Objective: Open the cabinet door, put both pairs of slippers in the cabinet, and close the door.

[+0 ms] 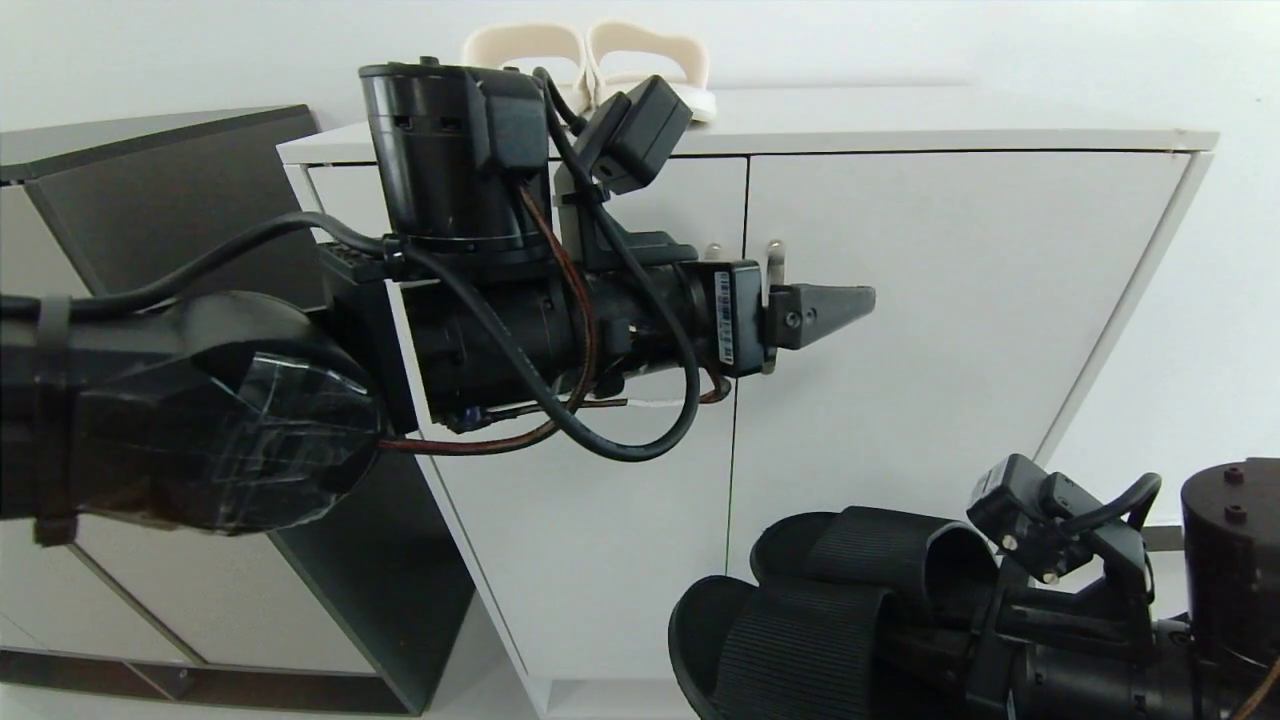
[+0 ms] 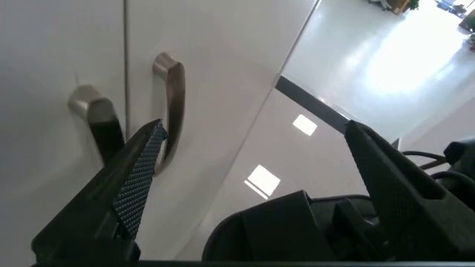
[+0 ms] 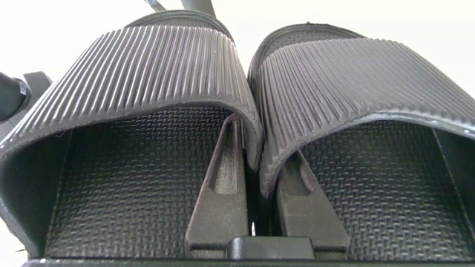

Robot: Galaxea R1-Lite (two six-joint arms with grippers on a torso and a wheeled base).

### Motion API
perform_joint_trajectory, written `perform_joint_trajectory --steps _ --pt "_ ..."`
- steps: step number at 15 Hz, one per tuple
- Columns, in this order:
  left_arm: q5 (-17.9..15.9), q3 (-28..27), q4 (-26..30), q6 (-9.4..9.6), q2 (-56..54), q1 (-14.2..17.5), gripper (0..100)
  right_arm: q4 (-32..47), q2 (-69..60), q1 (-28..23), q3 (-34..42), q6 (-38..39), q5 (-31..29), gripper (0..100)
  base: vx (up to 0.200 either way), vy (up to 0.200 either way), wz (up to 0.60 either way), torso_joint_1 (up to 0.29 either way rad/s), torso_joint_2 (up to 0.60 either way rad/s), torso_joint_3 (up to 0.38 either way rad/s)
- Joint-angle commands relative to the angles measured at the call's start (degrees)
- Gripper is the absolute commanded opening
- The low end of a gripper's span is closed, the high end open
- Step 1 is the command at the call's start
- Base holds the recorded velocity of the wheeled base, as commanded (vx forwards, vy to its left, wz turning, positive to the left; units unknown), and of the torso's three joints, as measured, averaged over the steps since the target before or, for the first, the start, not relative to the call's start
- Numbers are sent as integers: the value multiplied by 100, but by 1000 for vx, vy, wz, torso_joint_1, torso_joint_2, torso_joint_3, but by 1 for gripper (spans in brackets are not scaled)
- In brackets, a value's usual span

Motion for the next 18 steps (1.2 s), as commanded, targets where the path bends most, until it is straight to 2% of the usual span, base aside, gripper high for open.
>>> perform_joint_trajectory --steps 1,8,9,10,12,15,18 --pt "77 -188 47 -4 186 26 100 -3 -5 2 1 2 1 0 0 0 0 0 0 0" --pt "104 -557 82 -13 555 0 100 -3 -23 2 37 2 1 0 0 0 0 0 0 0" --pt "95 -566 82 -13 555 0 0 -3 -32 29 72 -7 10 0 0 0 0 0 0 0" --pt "95 -566 82 -21 555 -9 0 -3 -49 38 89 -7 10 0 0 0 0 0 0 0" --pt "51 -338 74 -30 388 -62 0 6 -269 126 309 -209 432 0 0 0 0 0 0 0" --pt "51 93 56 -39 28 -352 0 6 -506 126 625 -473 1003 0 0 0 0 0 0 0" --pt "51 234 47 -48 -113 -528 0 6 -506 126 722 -684 1030 0 0 0 0 0 0 0"
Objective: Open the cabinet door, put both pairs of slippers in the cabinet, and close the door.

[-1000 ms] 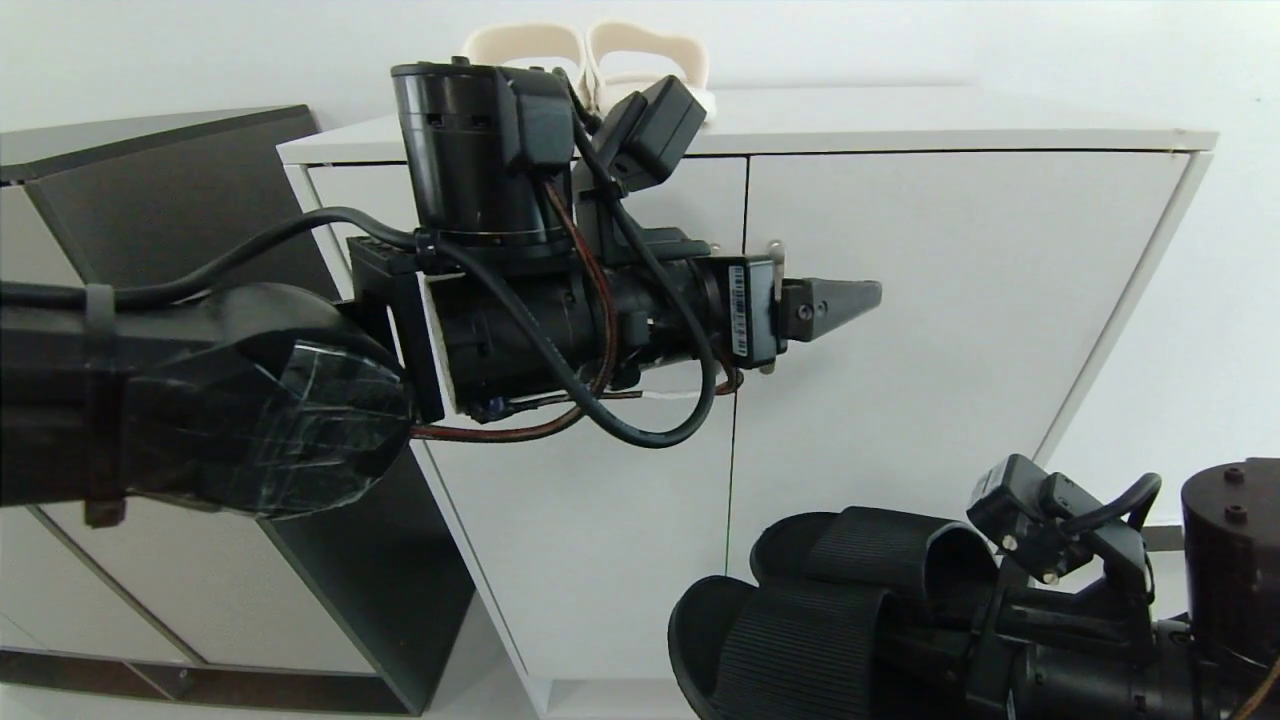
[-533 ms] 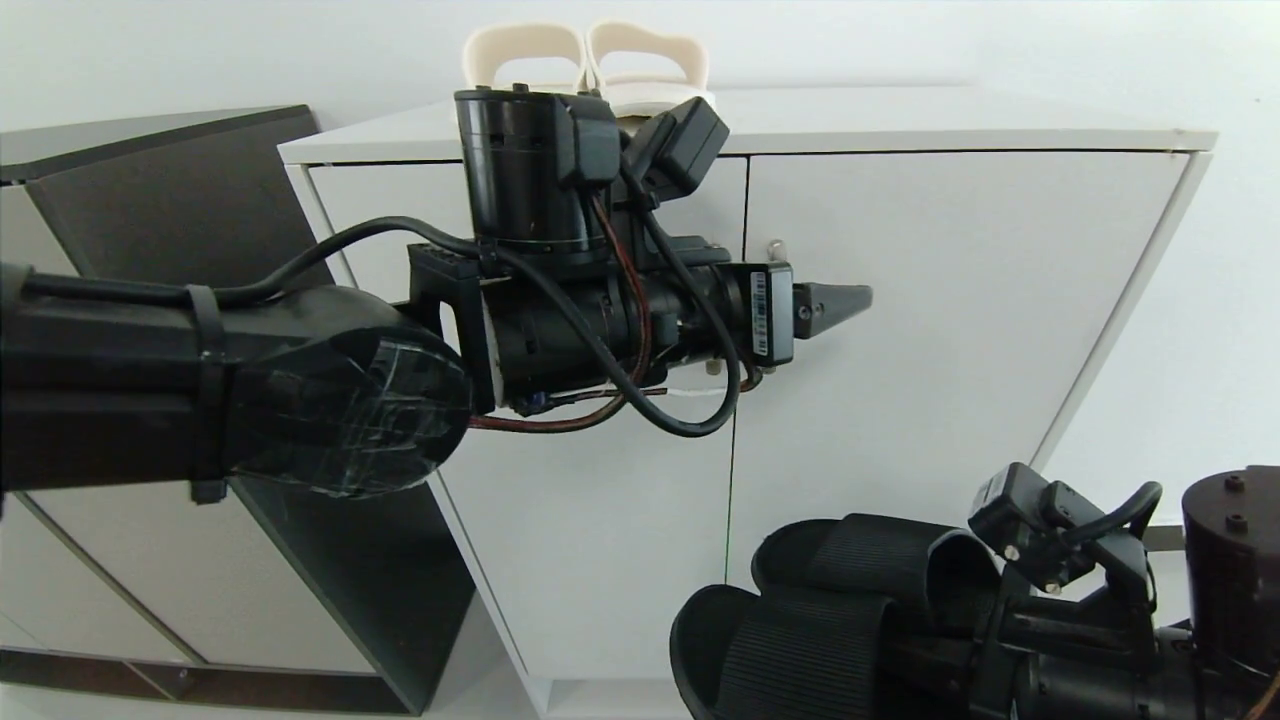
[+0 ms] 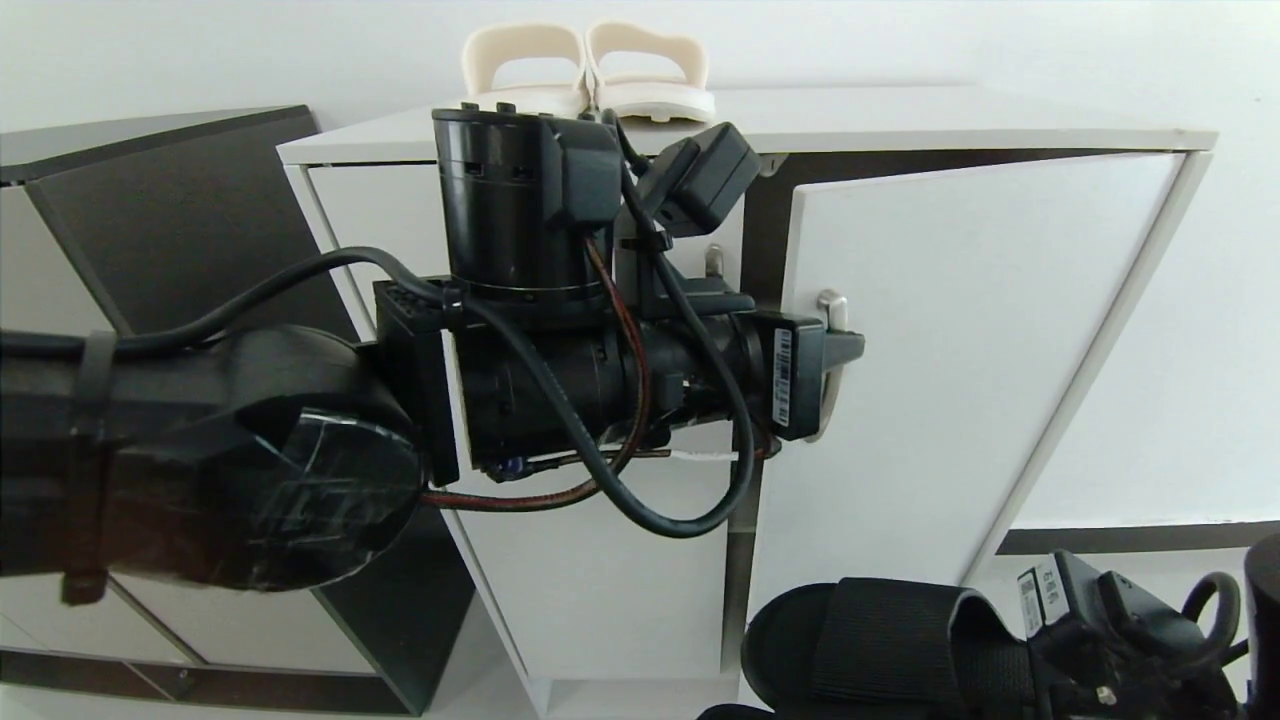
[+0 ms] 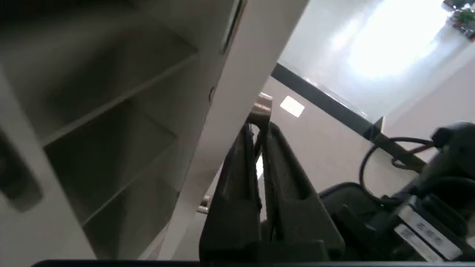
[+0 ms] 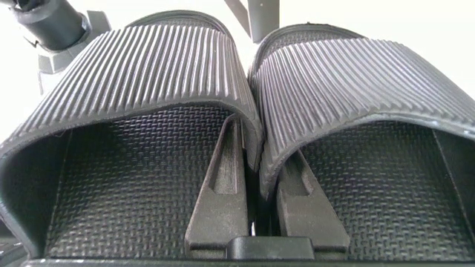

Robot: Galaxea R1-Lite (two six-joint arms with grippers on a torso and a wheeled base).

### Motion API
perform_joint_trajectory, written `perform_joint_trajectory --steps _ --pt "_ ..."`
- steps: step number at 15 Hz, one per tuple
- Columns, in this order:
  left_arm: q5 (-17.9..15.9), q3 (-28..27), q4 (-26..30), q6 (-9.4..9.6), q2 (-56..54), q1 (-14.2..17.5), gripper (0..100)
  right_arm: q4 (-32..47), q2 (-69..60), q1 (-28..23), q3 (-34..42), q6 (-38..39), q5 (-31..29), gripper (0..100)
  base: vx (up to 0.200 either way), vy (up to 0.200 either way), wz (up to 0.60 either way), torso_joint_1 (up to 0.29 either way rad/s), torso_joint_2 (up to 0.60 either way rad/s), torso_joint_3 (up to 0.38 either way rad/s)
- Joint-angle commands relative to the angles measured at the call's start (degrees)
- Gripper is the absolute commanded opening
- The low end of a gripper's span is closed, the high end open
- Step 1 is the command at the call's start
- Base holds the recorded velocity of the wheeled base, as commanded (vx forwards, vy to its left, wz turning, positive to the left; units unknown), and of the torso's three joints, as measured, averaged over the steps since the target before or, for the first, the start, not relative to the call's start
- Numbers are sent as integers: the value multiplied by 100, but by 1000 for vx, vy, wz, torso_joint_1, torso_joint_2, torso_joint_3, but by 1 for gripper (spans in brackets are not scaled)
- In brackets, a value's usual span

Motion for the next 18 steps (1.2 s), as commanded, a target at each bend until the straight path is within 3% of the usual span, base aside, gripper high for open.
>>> perform_joint_trajectory --steps 1,5,9,11,14,16,18 --pt "12 107 -14 -10 -183 -70 0 -3 -26 4 29 -6 3 0 0 0 0 0 0 0" --pt "47 652 -40 -19 -754 -193 0 6 35 4 38 -15 3 0 0 0 0 0 0 0" --pt "30 1249 -32 -81 -1519 -105 0 6 79 30 38 -15 3 0 0 0 0 0 0 0" --pt "-14 1144 -40 -177 -1387 159 0 6 114 48 29 -15 -6 0 0 0 0 0 0 0" --pt "-14 432 -322 -415 -552 344 0 15 158 56 29 -15 -14 0 0 0 0 0 0 0" --pt "3 212 -770 -423 -121 361 0 50 158 100 21 -15 -23 0 0 0 0 0 0 0" --pt "118 -8 -805 -423 169 361 0 243 106 109 -15 -15 -32 0 0 0 0 0 0 0"
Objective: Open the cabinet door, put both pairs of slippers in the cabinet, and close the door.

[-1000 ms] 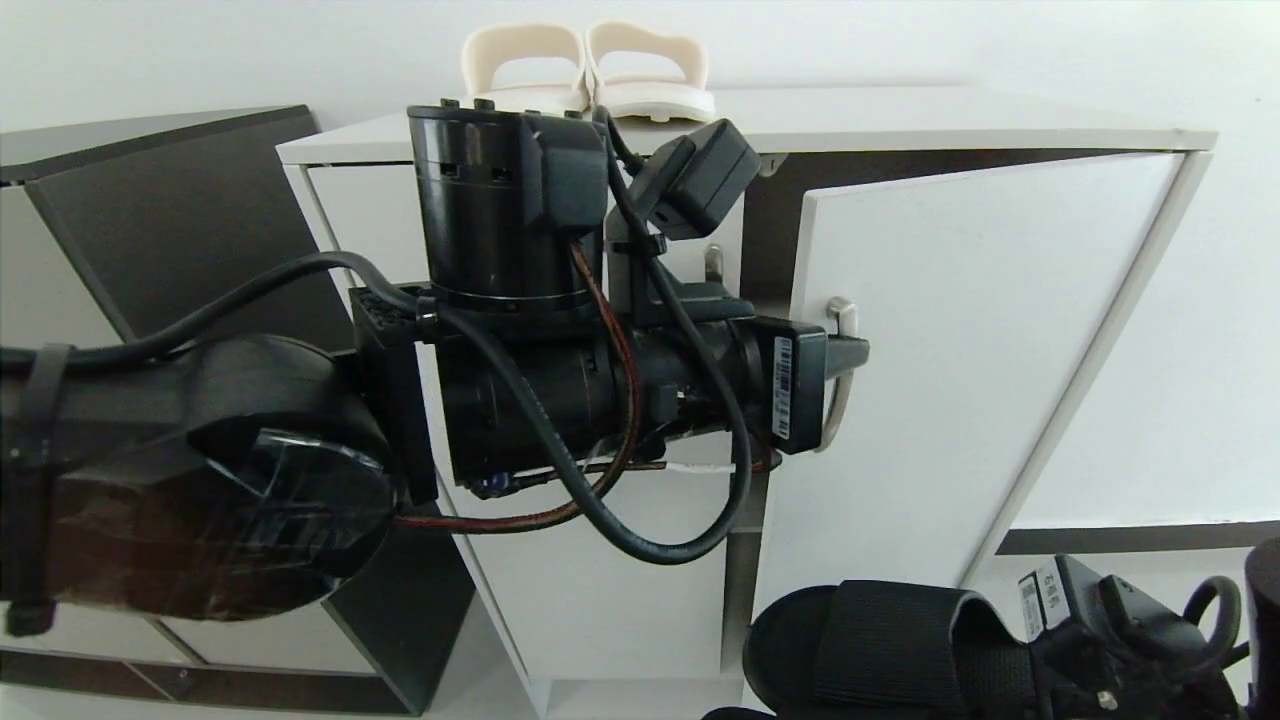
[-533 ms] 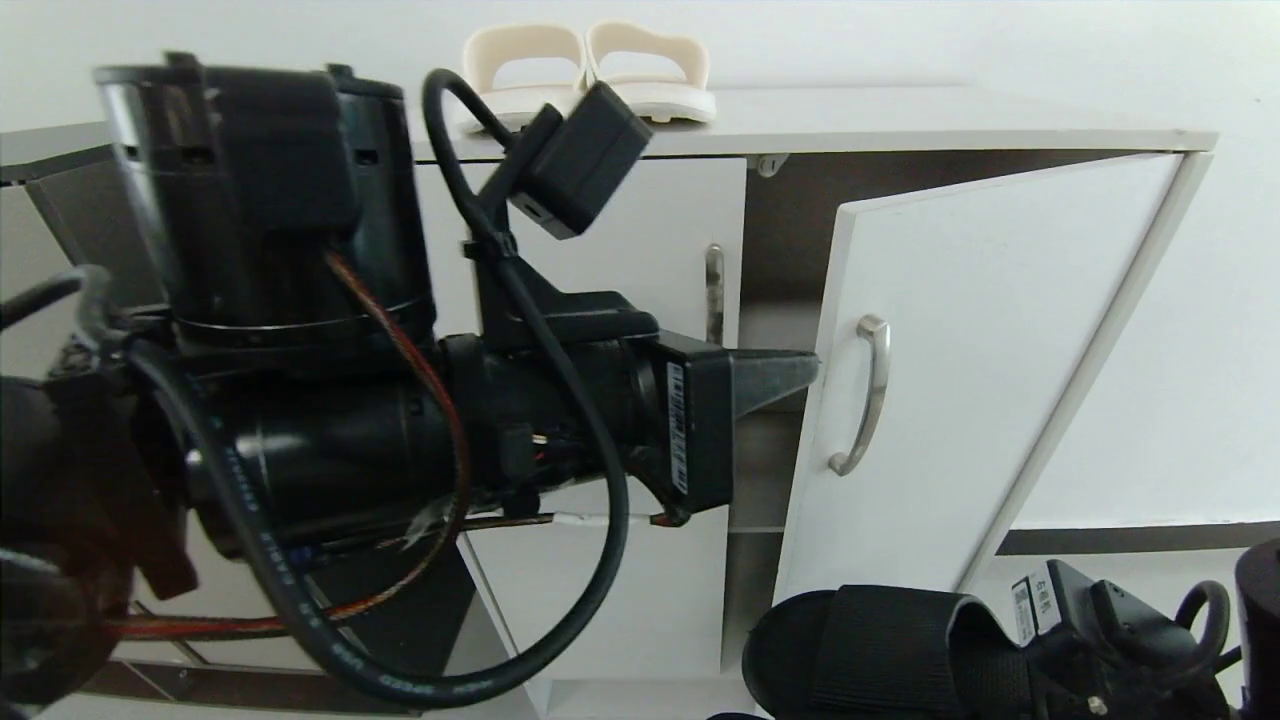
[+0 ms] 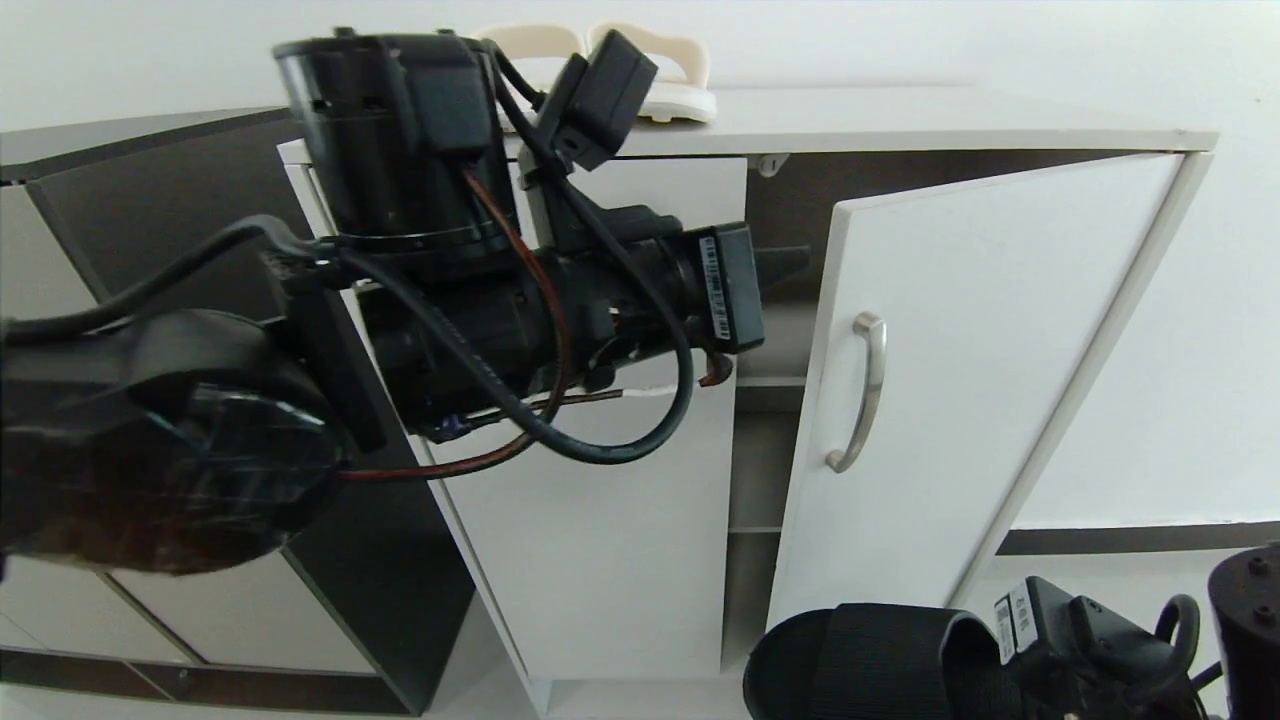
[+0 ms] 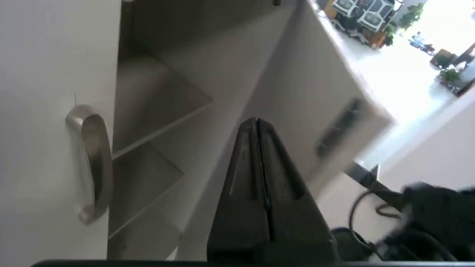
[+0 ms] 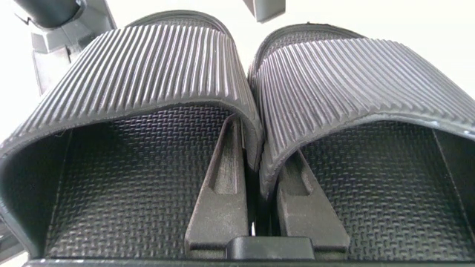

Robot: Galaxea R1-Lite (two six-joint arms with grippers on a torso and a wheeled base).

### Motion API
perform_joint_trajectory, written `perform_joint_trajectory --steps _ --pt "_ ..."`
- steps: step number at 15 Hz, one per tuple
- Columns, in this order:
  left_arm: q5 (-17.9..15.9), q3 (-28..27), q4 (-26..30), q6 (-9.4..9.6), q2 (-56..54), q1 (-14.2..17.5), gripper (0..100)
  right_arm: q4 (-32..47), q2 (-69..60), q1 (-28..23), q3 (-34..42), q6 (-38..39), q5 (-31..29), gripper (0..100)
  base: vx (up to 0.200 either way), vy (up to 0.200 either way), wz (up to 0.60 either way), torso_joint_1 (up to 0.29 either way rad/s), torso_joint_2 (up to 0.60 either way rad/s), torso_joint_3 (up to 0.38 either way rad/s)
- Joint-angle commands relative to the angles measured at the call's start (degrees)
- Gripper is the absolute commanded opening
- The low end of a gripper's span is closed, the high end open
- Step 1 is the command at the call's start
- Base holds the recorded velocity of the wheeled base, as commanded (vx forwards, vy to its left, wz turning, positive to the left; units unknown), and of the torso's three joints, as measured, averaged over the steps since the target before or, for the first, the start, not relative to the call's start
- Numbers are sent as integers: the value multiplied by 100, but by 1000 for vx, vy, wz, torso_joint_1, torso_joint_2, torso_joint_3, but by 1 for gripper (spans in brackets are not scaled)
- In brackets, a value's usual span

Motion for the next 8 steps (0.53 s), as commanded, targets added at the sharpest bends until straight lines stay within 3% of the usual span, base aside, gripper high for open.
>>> perform_joint_trajectory --steps 1,6,8 --pt "45 -261 -12 -14 519 14 0 86 -42 17 -57 -1 3 0 0 0 0 0 0 0" --pt "36 -393 -47 -32 669 5 0 130 -6 61 -22 -1 3 0 0 0 0 0 0 0" --pt "107 -288 -56 -23 625 -39 0 130 -50 192 101 -19 3 0 -200 0 0 5 2 -2"
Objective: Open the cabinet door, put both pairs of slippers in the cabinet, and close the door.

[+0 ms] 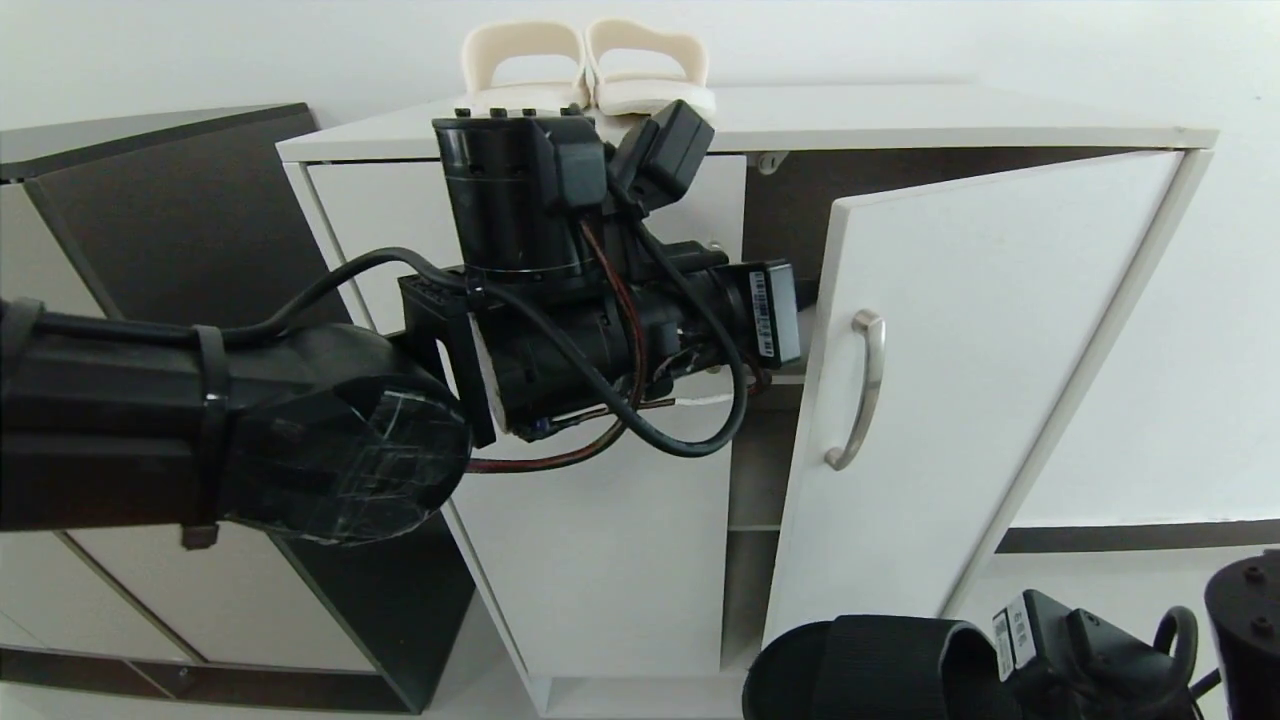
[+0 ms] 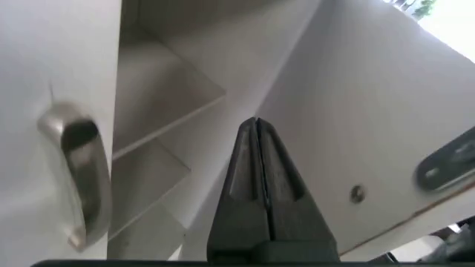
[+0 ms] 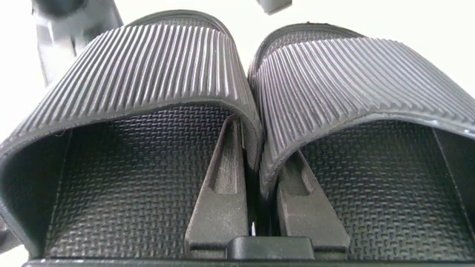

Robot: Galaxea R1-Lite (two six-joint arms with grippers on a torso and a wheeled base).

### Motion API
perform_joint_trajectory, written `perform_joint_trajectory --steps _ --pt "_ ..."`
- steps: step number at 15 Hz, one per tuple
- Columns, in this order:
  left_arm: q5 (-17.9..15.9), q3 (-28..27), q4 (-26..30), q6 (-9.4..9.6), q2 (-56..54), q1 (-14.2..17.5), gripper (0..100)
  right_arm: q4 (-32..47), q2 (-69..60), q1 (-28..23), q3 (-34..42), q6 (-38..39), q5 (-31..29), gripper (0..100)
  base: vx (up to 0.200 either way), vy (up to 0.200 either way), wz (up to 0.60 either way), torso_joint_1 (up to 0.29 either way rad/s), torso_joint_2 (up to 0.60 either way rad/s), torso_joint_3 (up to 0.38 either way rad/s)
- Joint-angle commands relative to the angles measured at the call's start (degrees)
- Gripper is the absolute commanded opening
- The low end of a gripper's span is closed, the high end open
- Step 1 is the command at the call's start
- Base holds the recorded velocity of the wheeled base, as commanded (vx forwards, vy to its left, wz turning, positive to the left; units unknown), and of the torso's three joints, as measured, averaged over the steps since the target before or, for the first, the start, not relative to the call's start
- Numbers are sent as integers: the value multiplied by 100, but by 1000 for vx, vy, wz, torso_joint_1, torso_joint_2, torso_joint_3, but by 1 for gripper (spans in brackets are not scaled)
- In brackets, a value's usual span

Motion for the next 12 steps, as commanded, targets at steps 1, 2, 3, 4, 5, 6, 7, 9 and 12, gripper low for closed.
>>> perform_joint_trajectory --steps 1,2,3,4,5,6,7,9,12 --pt "76 186 -21 3 -100 -107 0 1 -123 174 191 -103 15 0 -200 0 0 7 2 7" --pt "76 282 -21 3 -179 -257 0 1 -228 279 340 -243 15 0 -200 0 0 2 2 2" --pt "84 282 -21 12 -188 -467 0 -8 -351 341 490 -366 32 0 -200 0 0 -7 7 12" --pt "93 282 -21 29 -161 -722 0 1 -518 437 595 -428 50 0 -200 0 0 7 -2 7" --pt "93 273 -30 47 -117 -889 0 1 -615 534 622 -428 41 0 -200 0 0 2 -2 -2" --pt "93 265 -30 56 -100 -898 0 1 -632 552 613 -428 41 0 -200 0 0 -2 2 -2" --pt "93 265 -179 47 -74 -854 0 -25 -588 552 569 -428 41 0 -200 0 0 2 2 7" --pt "164 291 -381 47 -117 -670 0 -34 -395 516 367 -375 6 0 -100 0 0 1 1 4" --pt "770 871 -293 29 -1014 -116 0 -87 449 455 -451 530 -1357 0 0 0 0 0 0 0"
